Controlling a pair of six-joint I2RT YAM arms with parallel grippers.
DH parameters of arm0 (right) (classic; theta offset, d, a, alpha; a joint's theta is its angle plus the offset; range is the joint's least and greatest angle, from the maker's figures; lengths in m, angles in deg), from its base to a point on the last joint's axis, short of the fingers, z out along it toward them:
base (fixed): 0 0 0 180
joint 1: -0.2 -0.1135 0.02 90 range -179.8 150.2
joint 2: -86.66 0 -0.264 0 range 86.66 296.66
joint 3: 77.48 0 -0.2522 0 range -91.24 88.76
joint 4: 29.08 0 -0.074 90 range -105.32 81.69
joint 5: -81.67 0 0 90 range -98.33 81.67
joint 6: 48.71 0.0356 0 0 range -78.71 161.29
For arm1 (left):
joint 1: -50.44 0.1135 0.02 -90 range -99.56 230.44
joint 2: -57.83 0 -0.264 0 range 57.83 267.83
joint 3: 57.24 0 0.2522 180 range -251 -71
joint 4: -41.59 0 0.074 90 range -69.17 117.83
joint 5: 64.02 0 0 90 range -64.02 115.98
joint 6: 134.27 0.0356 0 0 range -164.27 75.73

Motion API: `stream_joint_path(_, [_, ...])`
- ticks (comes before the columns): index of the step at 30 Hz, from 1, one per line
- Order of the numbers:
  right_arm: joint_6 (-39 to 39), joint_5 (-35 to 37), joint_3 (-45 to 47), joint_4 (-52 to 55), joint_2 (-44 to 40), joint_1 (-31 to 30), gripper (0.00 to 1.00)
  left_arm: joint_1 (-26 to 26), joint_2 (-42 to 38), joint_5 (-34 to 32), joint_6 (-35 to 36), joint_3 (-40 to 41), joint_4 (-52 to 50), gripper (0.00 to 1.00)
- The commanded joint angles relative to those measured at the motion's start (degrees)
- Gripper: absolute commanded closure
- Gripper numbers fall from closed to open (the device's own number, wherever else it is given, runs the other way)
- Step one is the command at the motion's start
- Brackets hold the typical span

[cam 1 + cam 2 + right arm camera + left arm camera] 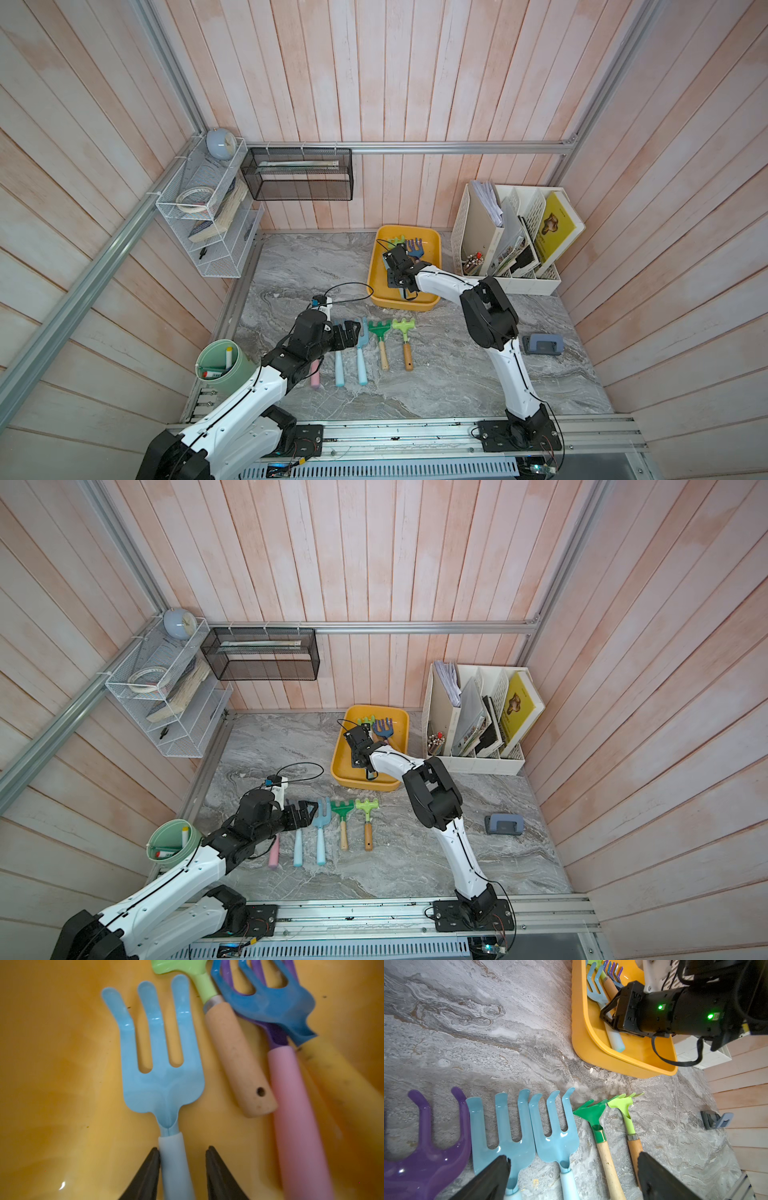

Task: Take the hand rake out of the storage box
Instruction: Pick up the rake from the storage box.

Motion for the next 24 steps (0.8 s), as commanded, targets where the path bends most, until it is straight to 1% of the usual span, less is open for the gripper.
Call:
stream_joint_path(1, [-2.9, 2.0, 1.2, 1.7, -4.7, 0.1, 0.59, 0.4, 0.4, -0.9, 0.8, 0.5, 1.0, 0.0])
stream_joint_path(4, [-3.9, 0.6, 4.3, -1.6, -7.7, 0.1, 0.47, 0.4, 0.8, -1.0, 0.9, 0.5, 1.1, 0.0])
stream_joint_path(6, [-5.7, -1.4, 7.9, -5.7, -9.1, 0.0, 0.43, 0.4, 1.0, -1.0, 0.9, 0.4, 1.1, 0.0])
stream_joint_path(8, [-6.6, -2.2, 9.4, -7.2, -8.9, 0.2, 0.4, 0.4, 1.3, -1.0, 0.9, 0.3, 1.1, 0.0])
stream_joint_path(14, [-12.6, -2.7, 5.0, -5.4, -4.7, 0.9, 0.36, 0.4, 1.9, -1.2, 1.0, 0.2, 1.2, 0.0])
stream_joint_path(16, [-14.0, -4.5, 3.1, -3.9, -3.3, 1.6, 0.36, 0.4, 2.1, -1.3, 1.0, 0.2, 1.1, 0.0])
stream_joint_path(20, [-17.0, -7.5, 3.4, -4.6, -2.0, 2.1, 0.36, 0.4, 2.5, -1.8, 1.2, 0.2, 1.2, 0.0])
stream_joint_path(24, [-17.2, -8.8, 4.4, -4.9, -1.3, 2.3, 0.38, 0.4, 3.4, -2.2, 1.2, 0.1, 1.5, 0.0])
